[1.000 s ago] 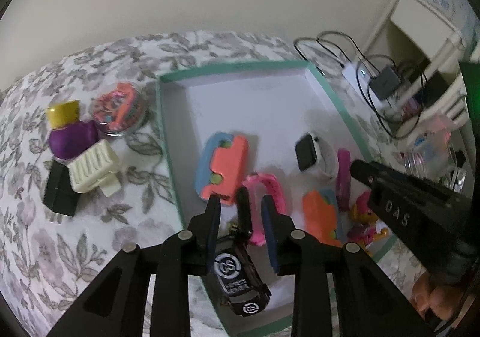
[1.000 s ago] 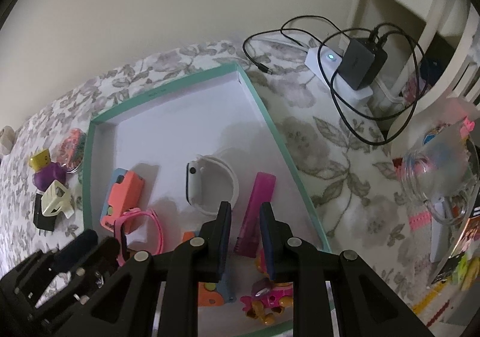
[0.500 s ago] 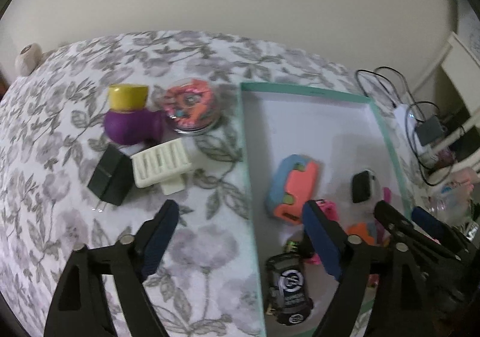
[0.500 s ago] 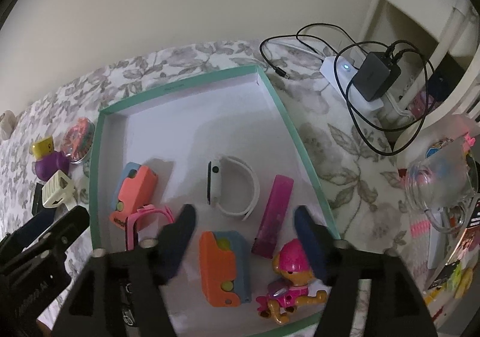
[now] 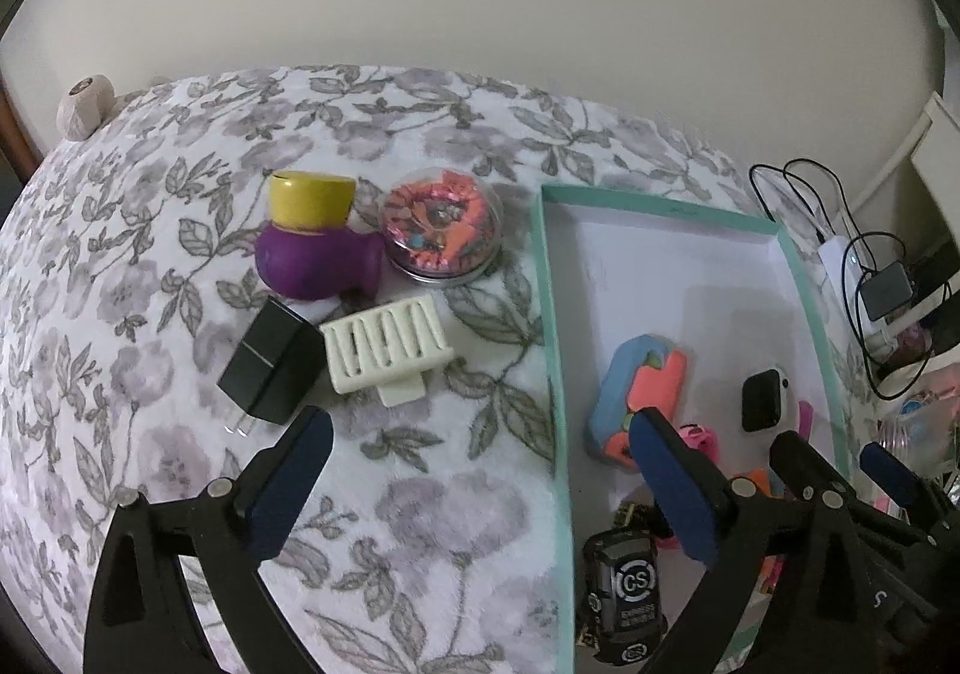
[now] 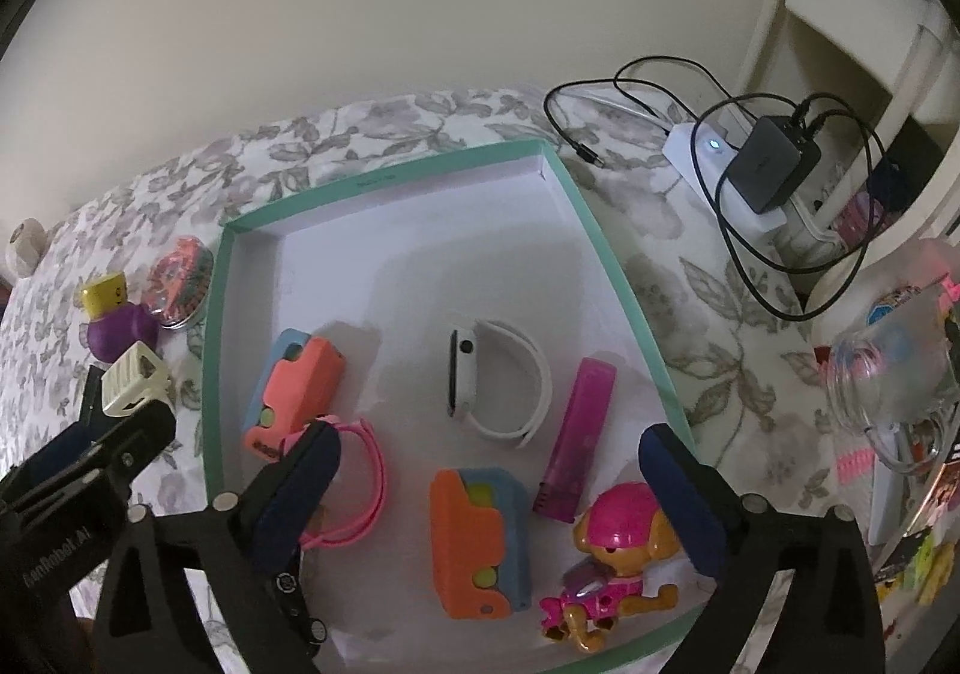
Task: Organize rigid objects
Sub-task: 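Move the left gripper to the black charger while the right gripper approaches the cream clip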
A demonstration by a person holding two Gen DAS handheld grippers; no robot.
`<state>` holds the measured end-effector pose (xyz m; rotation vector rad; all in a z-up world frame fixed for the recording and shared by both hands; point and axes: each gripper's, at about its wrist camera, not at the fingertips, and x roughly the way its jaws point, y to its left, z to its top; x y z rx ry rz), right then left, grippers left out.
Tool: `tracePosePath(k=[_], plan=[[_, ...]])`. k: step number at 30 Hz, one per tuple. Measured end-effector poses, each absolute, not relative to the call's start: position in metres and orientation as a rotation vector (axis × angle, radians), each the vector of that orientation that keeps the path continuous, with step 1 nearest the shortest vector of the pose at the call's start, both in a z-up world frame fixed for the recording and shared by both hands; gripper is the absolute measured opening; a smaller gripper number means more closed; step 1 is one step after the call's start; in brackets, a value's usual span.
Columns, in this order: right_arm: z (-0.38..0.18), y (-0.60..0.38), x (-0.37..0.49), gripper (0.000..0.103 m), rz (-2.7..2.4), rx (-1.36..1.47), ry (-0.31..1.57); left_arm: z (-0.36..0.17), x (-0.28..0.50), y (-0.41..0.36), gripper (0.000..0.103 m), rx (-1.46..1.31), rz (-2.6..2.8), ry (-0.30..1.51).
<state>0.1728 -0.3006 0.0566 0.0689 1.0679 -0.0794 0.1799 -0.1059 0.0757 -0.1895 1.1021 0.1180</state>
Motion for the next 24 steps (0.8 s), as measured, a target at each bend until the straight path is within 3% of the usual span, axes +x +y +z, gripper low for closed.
tracePosePath(k=[24], plan=[[0.085,-0.228,0.172,0.103,0.067,0.028,0.983,0.121,0.169,0.037,0.099,-0.38,0.277,0.932]])
